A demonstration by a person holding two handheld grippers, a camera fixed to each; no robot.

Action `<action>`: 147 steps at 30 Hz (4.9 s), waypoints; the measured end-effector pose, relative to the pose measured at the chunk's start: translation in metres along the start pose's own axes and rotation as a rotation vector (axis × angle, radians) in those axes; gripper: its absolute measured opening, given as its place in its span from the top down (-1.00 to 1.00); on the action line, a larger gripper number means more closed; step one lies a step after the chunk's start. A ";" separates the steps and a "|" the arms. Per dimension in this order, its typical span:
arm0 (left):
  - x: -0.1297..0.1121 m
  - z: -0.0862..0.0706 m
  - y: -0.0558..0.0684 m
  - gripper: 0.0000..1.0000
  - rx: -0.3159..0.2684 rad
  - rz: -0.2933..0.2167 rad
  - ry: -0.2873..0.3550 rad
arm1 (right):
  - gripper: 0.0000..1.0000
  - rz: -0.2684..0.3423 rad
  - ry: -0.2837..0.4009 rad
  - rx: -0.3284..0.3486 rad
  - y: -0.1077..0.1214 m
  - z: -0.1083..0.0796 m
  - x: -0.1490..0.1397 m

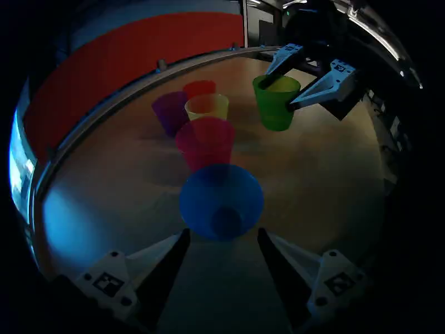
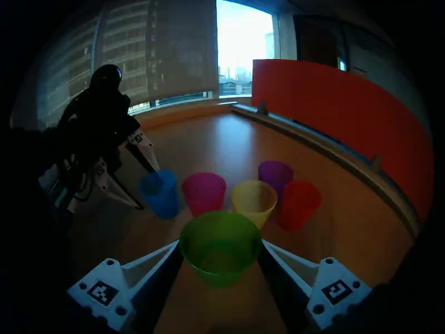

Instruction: Pour water

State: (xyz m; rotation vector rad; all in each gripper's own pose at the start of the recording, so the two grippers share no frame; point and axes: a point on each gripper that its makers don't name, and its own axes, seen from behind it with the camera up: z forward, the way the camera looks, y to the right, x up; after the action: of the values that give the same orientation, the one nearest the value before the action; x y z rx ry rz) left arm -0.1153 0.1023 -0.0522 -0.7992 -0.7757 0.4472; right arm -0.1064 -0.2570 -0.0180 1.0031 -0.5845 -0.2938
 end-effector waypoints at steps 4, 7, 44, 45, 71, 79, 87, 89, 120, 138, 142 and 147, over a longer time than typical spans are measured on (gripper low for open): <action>-0.005 -0.004 0.002 -0.79 0.009 -0.002 0.003 | -0.82 0.003 -0.018 0.009 -0.002 0.008 -0.007; -0.009 -0.008 0.002 -0.79 0.016 -0.009 0.006 | -0.82 0.004 -0.032 0.015 -0.004 0.013 -0.012; -0.016 -0.027 0.001 -0.79 0.054 -0.067 0.040 | -1.00 0.030 -0.099 -0.027 -0.003 0.011 -0.045; -0.016 -0.028 0.000 -0.79 0.058 -0.069 0.041 | -1.00 0.032 -0.100 -0.029 -0.003 0.009 -0.046; -0.005 -0.092 -0.049 -0.80 0.348 -0.224 0.254 | -1.00 0.152 0.095 -0.237 -0.002 -0.077 -0.060; 0.001 -0.121 -0.068 -0.80 0.479 -0.282 0.375 | -1.00 0.153 0.174 -0.352 0.003 -0.111 -0.055; 0.003 -0.139 -0.074 -0.80 0.571 -0.343 0.485 | -1.00 0.194 0.297 -0.501 0.017 -0.142 -0.046; 0.006 -0.144 -0.075 -0.80 0.588 -0.362 0.518 | -1.00 0.208 0.327 -0.542 0.022 -0.149 -0.045; 0.071 -0.170 -0.084 -0.80 0.811 -0.373 0.813 | -1.00 0.285 0.630 -0.966 0.088 -0.233 -0.002; 0.053 -0.145 -0.100 -0.79 0.867 -0.383 0.840 | -0.99 0.362 0.624 -0.981 0.097 -0.229 -0.007; 0.048 -0.142 -0.105 -0.79 0.868 -0.400 0.854 | -1.00 0.371 0.614 -0.979 0.097 -0.226 -0.009; 0.042 -0.137 -0.110 -0.79 0.866 -0.418 0.853 | -1.00 0.362 0.609 -0.976 0.095 -0.223 -0.007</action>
State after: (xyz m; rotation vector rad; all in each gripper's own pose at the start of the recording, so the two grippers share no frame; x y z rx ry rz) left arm 0.0244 -0.0046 -0.0100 0.0391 0.0957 0.0110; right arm 0.0160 -0.0472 -0.0286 0.0055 -0.0138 0.0710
